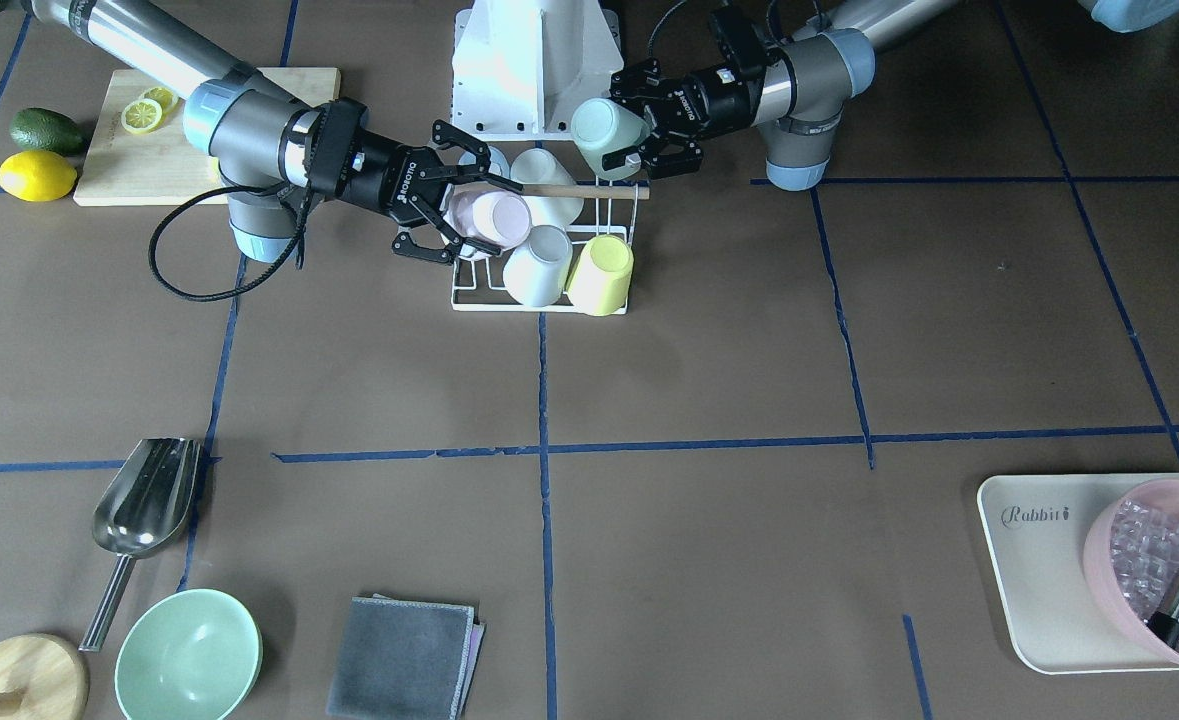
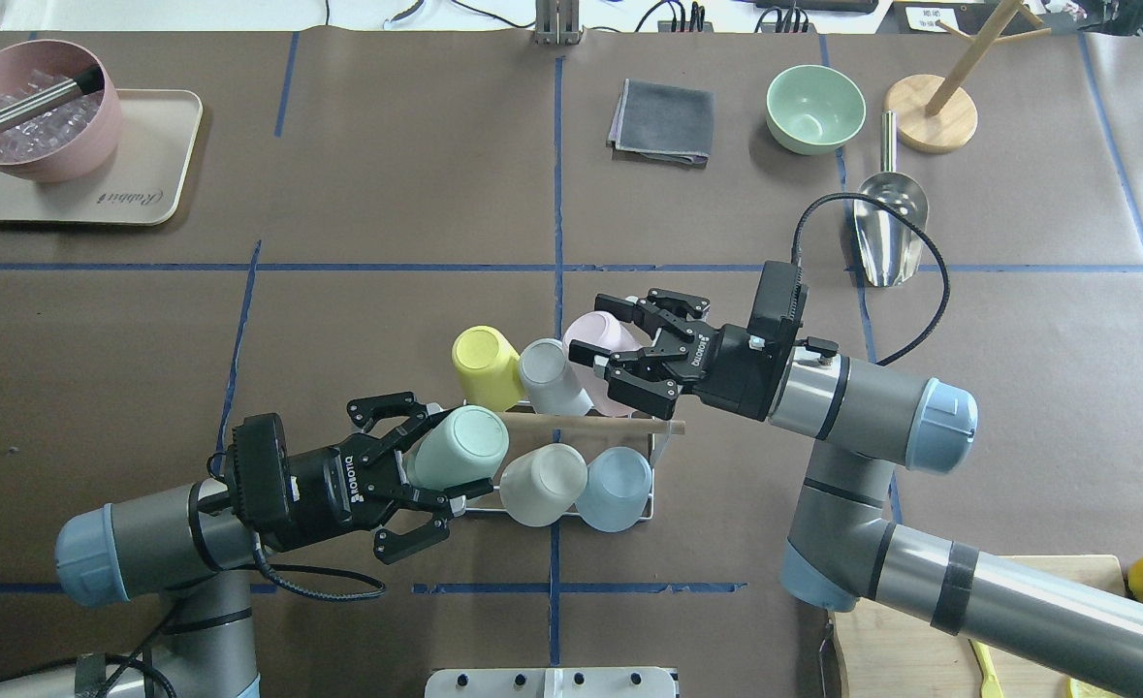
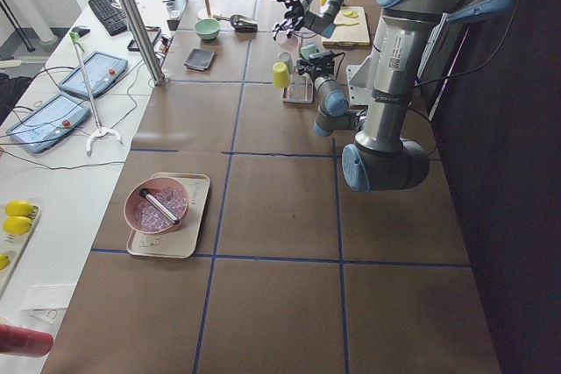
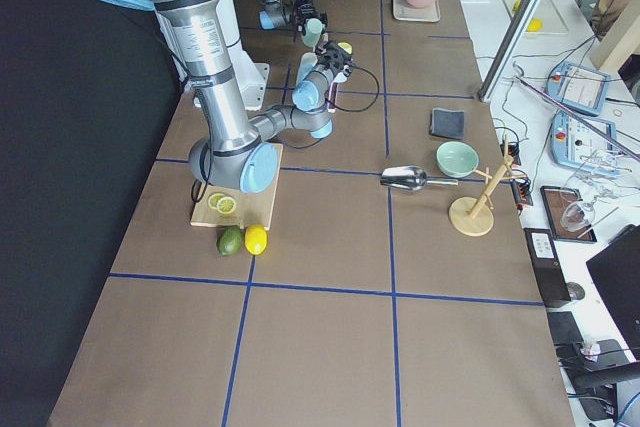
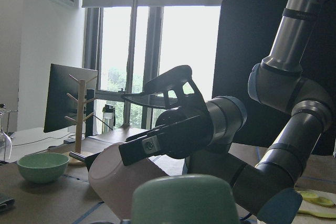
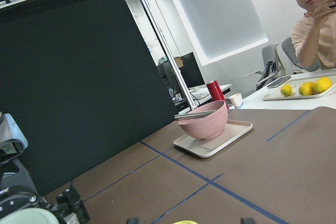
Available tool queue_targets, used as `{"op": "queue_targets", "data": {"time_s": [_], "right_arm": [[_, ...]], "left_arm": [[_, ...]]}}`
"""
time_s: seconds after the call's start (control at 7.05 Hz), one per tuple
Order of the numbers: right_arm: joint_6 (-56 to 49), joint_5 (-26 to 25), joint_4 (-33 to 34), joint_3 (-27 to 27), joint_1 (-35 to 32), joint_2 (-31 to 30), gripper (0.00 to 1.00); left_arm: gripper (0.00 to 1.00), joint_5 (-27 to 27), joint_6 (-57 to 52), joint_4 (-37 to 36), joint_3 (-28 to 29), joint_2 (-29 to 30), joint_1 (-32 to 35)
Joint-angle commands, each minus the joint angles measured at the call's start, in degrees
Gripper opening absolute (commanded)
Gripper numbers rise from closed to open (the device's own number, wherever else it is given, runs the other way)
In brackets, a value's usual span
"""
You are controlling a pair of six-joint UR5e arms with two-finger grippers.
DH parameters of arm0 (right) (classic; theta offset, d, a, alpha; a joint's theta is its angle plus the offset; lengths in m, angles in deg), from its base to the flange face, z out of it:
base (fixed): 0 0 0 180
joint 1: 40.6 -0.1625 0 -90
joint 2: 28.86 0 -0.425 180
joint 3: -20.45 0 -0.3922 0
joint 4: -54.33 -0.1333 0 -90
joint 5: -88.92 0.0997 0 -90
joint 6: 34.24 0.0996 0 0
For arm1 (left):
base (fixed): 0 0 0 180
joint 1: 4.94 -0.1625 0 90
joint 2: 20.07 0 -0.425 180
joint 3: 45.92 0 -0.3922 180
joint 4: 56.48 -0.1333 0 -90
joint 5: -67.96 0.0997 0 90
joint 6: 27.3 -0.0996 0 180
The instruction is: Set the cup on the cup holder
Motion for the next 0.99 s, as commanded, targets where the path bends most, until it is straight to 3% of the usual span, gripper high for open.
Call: {"op": "queue_targets", "data": {"time_s": [0.0, 0.43, 0.57, 0.71, 0.85], "right_arm": [[-0.34, -0.37, 0.18, -0.04, 0.00, 0.00, 1.00], [0.18, 0.15, 0.62, -0.74, -2.52, 0.52, 1.00], [0.44, 0.25, 5.32, -2.66, -4.46, 0.87, 1.00], [0.62, 0.42, 11.89, -5.47, -5.61, 0.96, 1.00], [0.62, 2.16, 17.27, -6.97, -7.19, 1.75, 1.00]], "left_arm": [[0.06, 0.00, 0.00, -0.03, 1.09, 0.47, -0.11], [0.08, 0.00, 0.00, -0.03, 1.36, 0.48, -0.29], [0.31, 0.00, 0.00, 0.06, 1.28, 0.56, -0.29], [0.72, 0.00, -0.70, 0.15, 1.10, 0.39, -0.29], [1.00, 0.35, -2.18, 1.19, 1.19, 0.30, -0.38]]}}
